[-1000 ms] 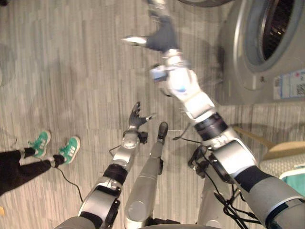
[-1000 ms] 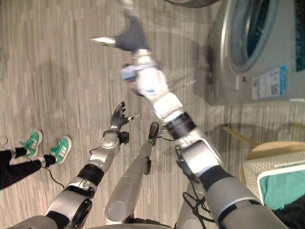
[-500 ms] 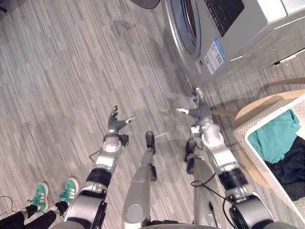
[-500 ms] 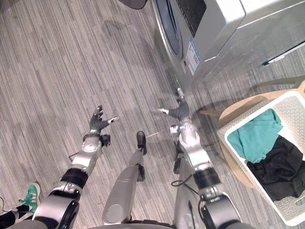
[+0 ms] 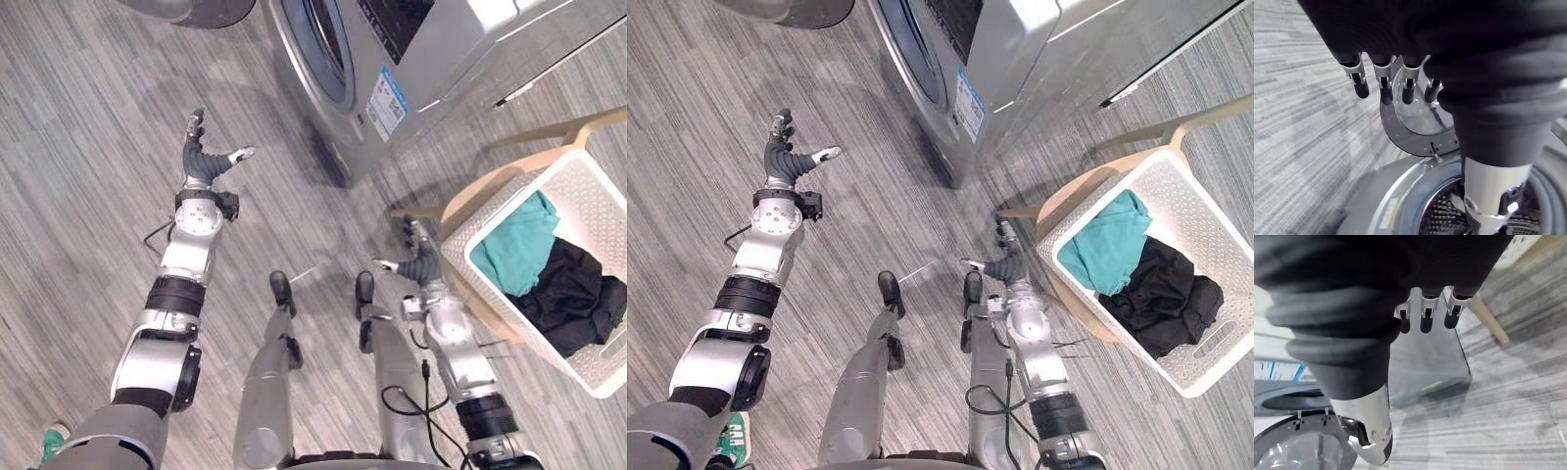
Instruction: Pick up the laundry basket with both hands and put the clothes into the washing machine.
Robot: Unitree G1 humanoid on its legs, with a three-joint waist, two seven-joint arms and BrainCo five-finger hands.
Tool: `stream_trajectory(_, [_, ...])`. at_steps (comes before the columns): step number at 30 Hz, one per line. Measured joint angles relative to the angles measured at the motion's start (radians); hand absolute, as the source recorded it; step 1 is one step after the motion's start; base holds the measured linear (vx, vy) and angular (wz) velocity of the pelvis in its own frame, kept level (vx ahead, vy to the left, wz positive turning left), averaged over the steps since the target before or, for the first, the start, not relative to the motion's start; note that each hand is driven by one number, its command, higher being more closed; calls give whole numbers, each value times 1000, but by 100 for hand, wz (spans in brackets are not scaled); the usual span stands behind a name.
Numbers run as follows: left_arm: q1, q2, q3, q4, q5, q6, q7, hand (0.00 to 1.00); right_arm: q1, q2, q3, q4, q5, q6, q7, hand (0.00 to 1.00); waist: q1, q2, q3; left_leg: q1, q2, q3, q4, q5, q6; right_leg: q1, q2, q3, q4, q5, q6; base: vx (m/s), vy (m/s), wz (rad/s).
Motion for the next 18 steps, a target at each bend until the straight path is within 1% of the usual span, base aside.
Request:
stream_trajectory(3, [-73, 44, 6, 12, 30, 7, 0, 0, 17, 1, -13, -54, 2, -21, -10, 0, -1, -5, 6, -51, 8, -3, 33, -9, 5, -24, 2, -5, -16, 11, 3, 25, 1, 1])
stream_trajectory(6, [-98, 59, 37, 12, 63, 10, 0, 0, 21, 3, -33, -60, 1, -31, -11, 0, -1, -13, 17, -73, 14, -2, 69, -29, 6, -26, 2, -5, -18, 11, 3, 63, 10, 0])
stream_trajectory(8, [-117, 85, 37, 15, 87, 20, 0, 0, 31, 2, -51, -72, 2, -40, -13, 0, 0, -20, 25, -97, 25, 6, 106, -45, 5, -29, 4, -11, -23, 11, 3, 60, -5, 2])
stream_trajectory(10, [-123, 93, 37, 15, 112, 27, 0, 0, 49, 2, -66, -100, 1, -44, -14, 0, 2, -20, 26, -115, 29, 5, 120, -54, 6, -35, 6, -16, -31, 12, 5, 44, -7, 2])
stream_trajectory(13, [-139, 97, 37, 17, 138, 43, 0, 0, 79, 2, -76, -107, 1, -65, -19, 0, 2, -21, 26, -151, 38, -7, 156, -74, 9, -44, 9, -25, -37, 13, 6, 44, 0, 2])
stream_trajectory(15, [-165, 111, 37, 18, 153, 49, 0, 0, 99, 2, -81, -131, 1, -66, -27, 0, 5, -21, 27, -181, 41, -9, 173, -81, 12, -65, 10, -25, -38, 16, 11, 43, 3, -2])
stream_trajectory(18, [-242, 132, 36, 34, 189, 57, 0, 0, 106, 12, -92, -140, 1, -70, -33, 0, 5, -33, 53, -212, 43, -19, 189, -81, 12, -75, 10, -32, -53, 27, 15, 38, 1, 3])
